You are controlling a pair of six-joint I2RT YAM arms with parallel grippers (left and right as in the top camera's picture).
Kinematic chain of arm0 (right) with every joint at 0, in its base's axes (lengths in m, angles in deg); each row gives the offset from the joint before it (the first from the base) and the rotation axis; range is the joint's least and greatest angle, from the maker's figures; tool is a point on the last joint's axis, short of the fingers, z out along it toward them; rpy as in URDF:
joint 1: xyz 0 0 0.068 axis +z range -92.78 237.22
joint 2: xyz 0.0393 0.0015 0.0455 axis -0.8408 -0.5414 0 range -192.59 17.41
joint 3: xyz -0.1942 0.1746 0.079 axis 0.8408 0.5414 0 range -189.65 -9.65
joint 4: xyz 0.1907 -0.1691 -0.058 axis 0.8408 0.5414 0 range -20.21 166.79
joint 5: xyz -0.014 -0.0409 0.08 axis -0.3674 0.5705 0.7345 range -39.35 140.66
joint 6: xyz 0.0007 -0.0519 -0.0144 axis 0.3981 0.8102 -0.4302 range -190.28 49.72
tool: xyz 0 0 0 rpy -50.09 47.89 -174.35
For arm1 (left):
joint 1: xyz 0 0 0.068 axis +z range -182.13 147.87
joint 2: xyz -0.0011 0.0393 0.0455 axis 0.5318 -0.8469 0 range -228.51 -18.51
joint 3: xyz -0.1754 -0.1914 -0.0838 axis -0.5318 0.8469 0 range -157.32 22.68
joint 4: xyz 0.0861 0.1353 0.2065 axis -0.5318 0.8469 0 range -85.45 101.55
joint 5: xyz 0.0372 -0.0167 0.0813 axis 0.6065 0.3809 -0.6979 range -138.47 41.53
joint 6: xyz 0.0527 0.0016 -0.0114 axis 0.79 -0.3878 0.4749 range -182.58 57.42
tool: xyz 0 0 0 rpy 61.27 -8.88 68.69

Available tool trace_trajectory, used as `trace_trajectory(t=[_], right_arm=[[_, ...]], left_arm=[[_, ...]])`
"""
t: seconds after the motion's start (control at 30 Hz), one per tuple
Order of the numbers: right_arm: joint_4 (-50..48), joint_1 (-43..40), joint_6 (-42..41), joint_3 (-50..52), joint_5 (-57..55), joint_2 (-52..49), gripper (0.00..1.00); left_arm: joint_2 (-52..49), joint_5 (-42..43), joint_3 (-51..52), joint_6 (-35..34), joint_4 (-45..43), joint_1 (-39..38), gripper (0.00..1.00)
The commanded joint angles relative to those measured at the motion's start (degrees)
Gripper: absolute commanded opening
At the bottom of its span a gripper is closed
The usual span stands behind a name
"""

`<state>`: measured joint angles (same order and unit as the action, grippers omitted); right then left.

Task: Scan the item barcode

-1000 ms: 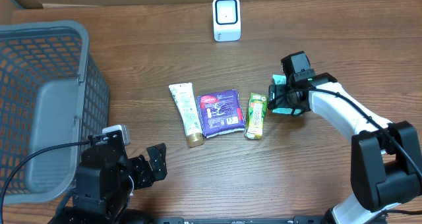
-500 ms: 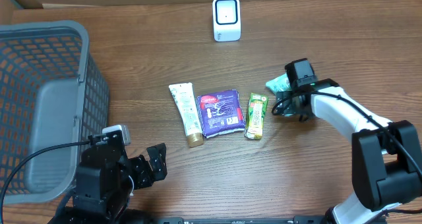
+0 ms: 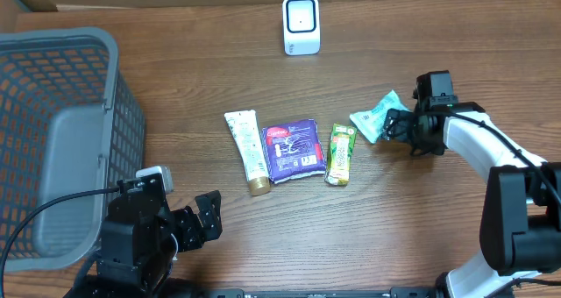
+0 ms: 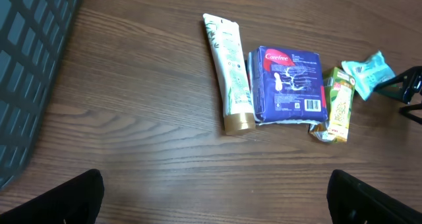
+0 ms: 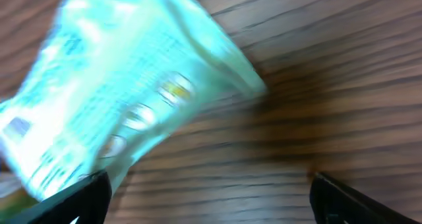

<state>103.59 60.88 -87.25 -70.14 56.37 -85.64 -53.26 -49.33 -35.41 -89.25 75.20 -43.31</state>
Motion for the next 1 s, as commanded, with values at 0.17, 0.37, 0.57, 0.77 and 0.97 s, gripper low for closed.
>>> trace_trajectory(t=[0.17,0.37,0.57,0.77,0.97], right_arm=[[1.5,0.2,-3.1,-1.7,8.2,-0.2,0.93],[4.3,-0.5,-2.9,-3.5,11.6,-0.2,0.90],[16.1,-6.1,-0.2,-13.9,16.1,0.0,0.92],[11.0,-7.5,6.6,-15.6,13.2,-1.1,0.99],[8.2,-7.4,9.4,-15.6,12.8,-5.3,0.87]], left_arm=[[0.7,0.5,0.5,-0.4,0.0,-0.3,1.00],[0.7,0.5,0.5,-0.4,0.0,-0.3,0.99],[0.7,0.5,0.5,-0.4,0.0,-0.3,1.00],[0.7,0.5,0.5,-0.4,0.0,-0.3,1.00],[0.7,0.5,0.5,-0.4,0.0,-0.3,0.99]])
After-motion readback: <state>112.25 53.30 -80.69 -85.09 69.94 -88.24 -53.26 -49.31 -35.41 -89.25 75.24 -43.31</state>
